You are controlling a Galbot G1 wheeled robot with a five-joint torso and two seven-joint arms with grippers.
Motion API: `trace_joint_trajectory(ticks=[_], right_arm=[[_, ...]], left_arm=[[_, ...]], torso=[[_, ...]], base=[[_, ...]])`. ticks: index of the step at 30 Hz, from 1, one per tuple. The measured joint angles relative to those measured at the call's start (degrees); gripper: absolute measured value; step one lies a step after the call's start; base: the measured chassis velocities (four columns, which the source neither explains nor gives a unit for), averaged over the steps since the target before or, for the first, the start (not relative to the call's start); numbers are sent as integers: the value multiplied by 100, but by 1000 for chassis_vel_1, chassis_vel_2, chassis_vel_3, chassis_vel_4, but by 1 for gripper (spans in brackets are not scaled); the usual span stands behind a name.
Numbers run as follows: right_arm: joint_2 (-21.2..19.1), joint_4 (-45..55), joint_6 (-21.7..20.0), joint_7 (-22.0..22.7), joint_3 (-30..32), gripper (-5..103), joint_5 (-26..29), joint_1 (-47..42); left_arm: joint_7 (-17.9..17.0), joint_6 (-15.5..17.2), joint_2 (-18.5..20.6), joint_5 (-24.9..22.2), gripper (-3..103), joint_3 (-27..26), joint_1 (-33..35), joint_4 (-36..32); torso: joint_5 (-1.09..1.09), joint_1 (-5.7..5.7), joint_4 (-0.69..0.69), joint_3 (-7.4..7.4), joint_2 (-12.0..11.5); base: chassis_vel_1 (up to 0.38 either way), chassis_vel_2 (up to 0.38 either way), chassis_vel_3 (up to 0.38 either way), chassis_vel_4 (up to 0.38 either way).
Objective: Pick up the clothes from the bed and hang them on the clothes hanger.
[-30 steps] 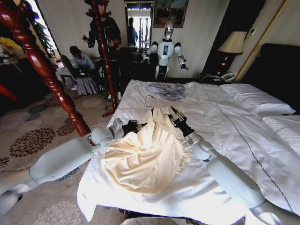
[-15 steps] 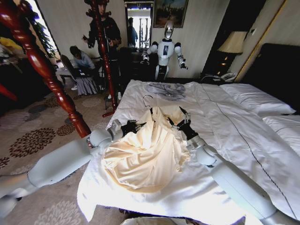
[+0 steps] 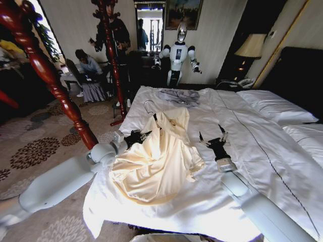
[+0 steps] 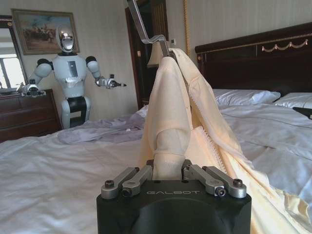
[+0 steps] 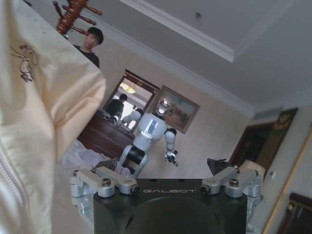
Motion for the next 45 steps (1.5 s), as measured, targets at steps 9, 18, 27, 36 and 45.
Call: trace_joint_trajectory(ticks=[9, 18, 27, 36, 45], right_arm=[[1142, 658, 300, -652, 1423, 100, 304, -1438], [2228, 1082, 897, -1437, 2067, 100, 310, -2460], [2832, 920, 1333, -1985, 2138, 100, 40, -2797], [2879, 906, 1354, -2107, 2160, 100, 43, -2827], [2865, 902, 1351, -2100, 2148, 100, 43, -2813]], left_arm=[[-11, -67, 312, 133, 17, -894, 838, -448], [-166, -104, 512, 144, 17, -1252, 1112, -804], [-347, -87, 560, 125, 17, -1649, 1504, -1070], [-835, 52, 722, -118, 17, -1885, 1566, -1373], [-1692, 335, 817, -530, 17, -2271, 1341, -1706]], torso=[[1, -1, 1, -1, 0], [0, 0, 0, 0, 1], [1, 1, 1, 0, 0], [1, 2, 1, 1, 0], [1, 1, 1, 1, 0]], base=[[0, 0, 0, 0], [0, 0, 0, 0], [0, 0, 0, 0], [0, 0, 0, 0], [0, 0, 0, 0]])
